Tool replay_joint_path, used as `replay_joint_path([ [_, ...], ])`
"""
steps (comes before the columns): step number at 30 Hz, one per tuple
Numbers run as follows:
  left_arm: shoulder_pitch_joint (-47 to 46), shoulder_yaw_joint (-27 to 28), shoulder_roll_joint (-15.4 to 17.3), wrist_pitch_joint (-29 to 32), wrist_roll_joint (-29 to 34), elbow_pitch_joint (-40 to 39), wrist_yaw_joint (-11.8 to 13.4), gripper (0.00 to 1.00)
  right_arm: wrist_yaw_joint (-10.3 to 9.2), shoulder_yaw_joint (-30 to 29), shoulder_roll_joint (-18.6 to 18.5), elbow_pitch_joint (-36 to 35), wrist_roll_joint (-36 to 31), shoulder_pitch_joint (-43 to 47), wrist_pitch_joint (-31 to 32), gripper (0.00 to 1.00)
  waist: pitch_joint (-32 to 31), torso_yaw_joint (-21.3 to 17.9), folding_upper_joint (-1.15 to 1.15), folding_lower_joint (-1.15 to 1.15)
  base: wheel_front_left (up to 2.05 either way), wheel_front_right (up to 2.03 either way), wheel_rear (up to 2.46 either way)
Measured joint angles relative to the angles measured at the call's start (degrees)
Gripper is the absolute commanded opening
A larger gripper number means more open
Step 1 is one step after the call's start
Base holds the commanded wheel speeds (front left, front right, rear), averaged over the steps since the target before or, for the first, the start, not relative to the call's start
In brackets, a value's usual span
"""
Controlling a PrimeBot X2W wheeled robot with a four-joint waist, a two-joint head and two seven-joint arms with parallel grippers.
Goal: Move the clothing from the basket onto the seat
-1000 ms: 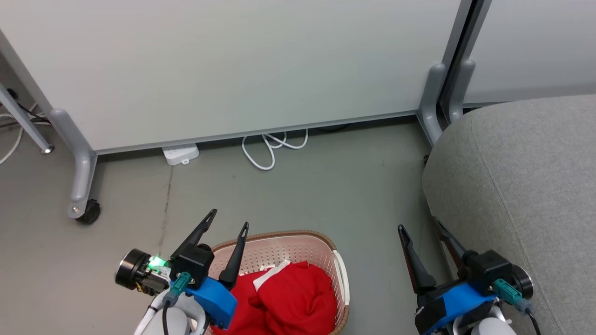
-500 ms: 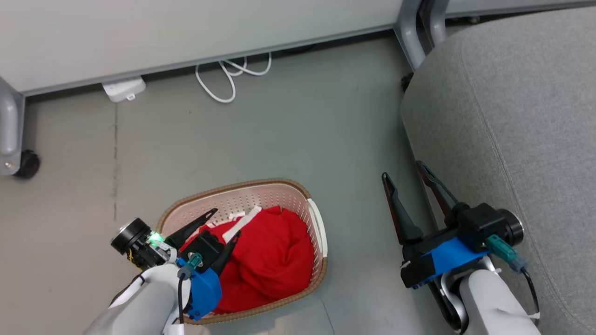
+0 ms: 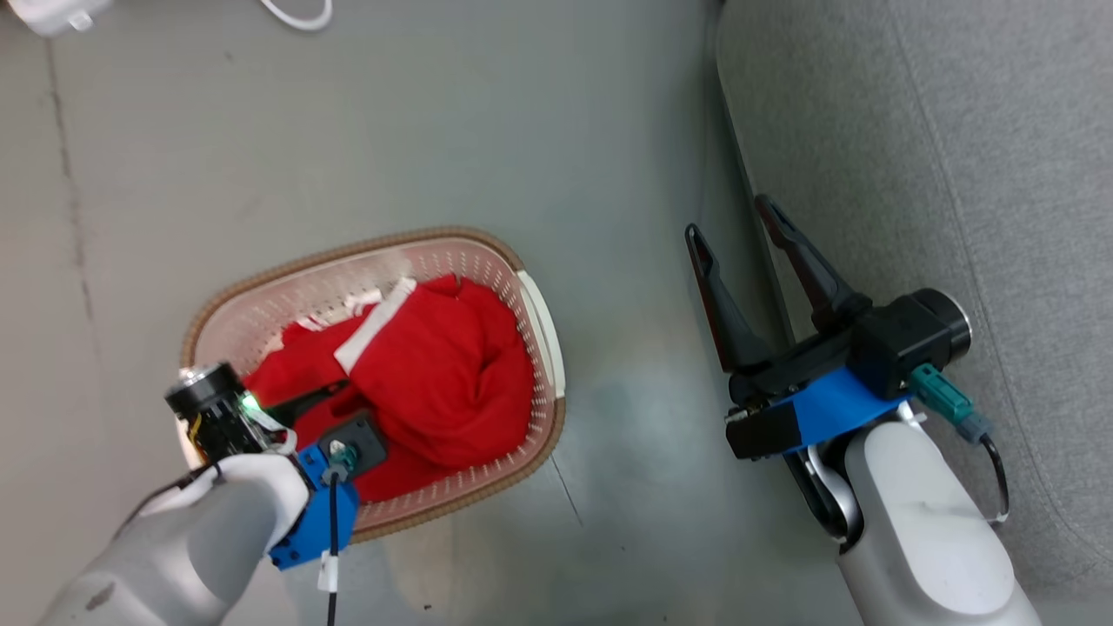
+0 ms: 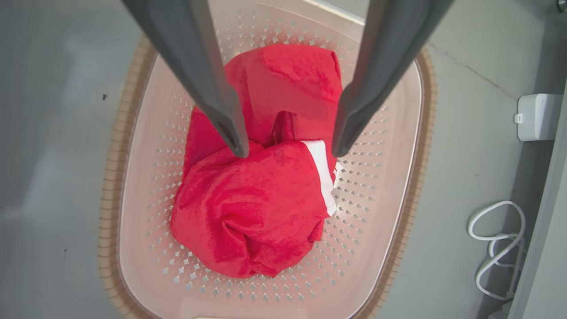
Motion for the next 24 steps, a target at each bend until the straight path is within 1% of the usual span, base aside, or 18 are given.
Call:
replay_joint_path([
  [5,-3.3,-3.3,0.7,1.0,-0.6,2.8,0.0,1.00,0.00,0.7,0.0,-1.0,0.1,-2.1,0.0,1.00,4.7,-1.2,0.00,0.00,0.00,0.00,0.00],
  [9,-4.6,-3.7,1.0,2.8,1.2,3.9,0.0,1.00,0.01,1.0,0.0,-2.1,0.1,-3.5,0.0,1.00,8.1,-2.1,0.00,0.00,0.00,0.00,0.00],
  [12,-4.8,-3.7,1.5,4.4,3.9,5.0,0.0,1.00,0.00,1.2,0.0,-2.6,0.2,-4.4,0.0,1.00,10.5,-2.8,0.00,0.00,0.00,0.00,0.00],
  [24,-8.8,-3.7,4.4,8.4,8.5,8.3,0.0,1.00,0.01,1.9,0.0,-5.2,1.3,-6.8,0.0,1.00,18.4,-5.6,0.00,0.00,0.00,0.00,0.00],
])
